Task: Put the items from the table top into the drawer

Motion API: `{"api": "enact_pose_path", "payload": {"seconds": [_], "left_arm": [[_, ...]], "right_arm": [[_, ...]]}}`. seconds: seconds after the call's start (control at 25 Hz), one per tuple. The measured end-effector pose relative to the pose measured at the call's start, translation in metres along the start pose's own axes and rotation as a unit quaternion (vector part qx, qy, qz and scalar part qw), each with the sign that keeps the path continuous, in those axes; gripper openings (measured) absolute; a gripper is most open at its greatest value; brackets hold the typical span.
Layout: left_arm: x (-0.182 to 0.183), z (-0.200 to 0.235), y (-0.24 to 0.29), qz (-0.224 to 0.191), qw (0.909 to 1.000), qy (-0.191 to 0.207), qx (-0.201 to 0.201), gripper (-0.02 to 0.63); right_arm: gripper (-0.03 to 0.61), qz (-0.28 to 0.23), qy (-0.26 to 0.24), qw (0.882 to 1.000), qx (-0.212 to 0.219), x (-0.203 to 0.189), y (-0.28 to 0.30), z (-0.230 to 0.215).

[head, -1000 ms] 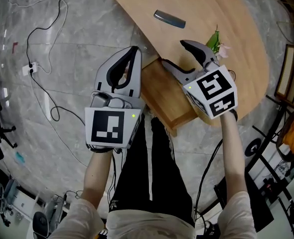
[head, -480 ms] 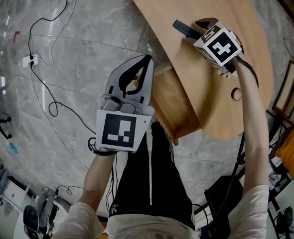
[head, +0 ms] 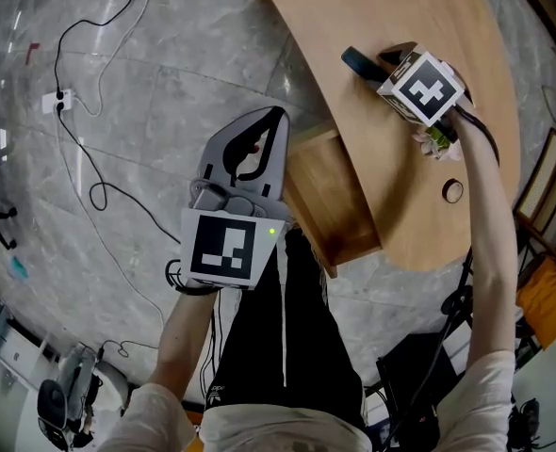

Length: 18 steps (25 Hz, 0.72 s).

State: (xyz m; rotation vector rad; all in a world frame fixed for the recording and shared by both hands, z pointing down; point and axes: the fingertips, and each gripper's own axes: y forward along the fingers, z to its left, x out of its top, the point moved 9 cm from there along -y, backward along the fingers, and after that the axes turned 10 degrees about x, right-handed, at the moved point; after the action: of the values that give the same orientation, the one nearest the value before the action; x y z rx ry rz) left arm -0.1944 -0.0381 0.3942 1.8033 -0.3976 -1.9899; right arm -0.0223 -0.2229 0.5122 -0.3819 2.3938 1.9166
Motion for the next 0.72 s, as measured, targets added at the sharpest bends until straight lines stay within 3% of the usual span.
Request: {"api": "enact_pose_path", "payload": {"seconds": [0.2, 0.48, 0.6, 0.72], "left_arm": [[0.0015, -0.0019, 0.002, 0.0, 1.0, 0.0, -0.002, 0.008], [-0.0026, -0.0035, 0.0049, 0.006, 0.9999, -0.007, -0.003, 0.008], [-0.0023, -0.0072, 0.0073, 0.005, 1.0, -0.005, -0.006, 0.008], [-0.0025, -0.0096, 0.0071, 0.004, 0.9999, -0.002, -0.01, 0.008]], "right_arm": [[0.222, 0.013, 0.004, 1.0, 0.022, -0.0001, 0.0073, 0.0083], [0.221, 0.027, -0.034, 0.999, 0.0, 0.005, 0.0067, 0.0071], [0.167, 0.047, -0.058, 0.997, 0.0, 0.0081, 0.0064, 0.0072], [0.155, 0.056, -0.074, 0.996, -0.005, 0.009, 0.0073, 0.0102]]}}
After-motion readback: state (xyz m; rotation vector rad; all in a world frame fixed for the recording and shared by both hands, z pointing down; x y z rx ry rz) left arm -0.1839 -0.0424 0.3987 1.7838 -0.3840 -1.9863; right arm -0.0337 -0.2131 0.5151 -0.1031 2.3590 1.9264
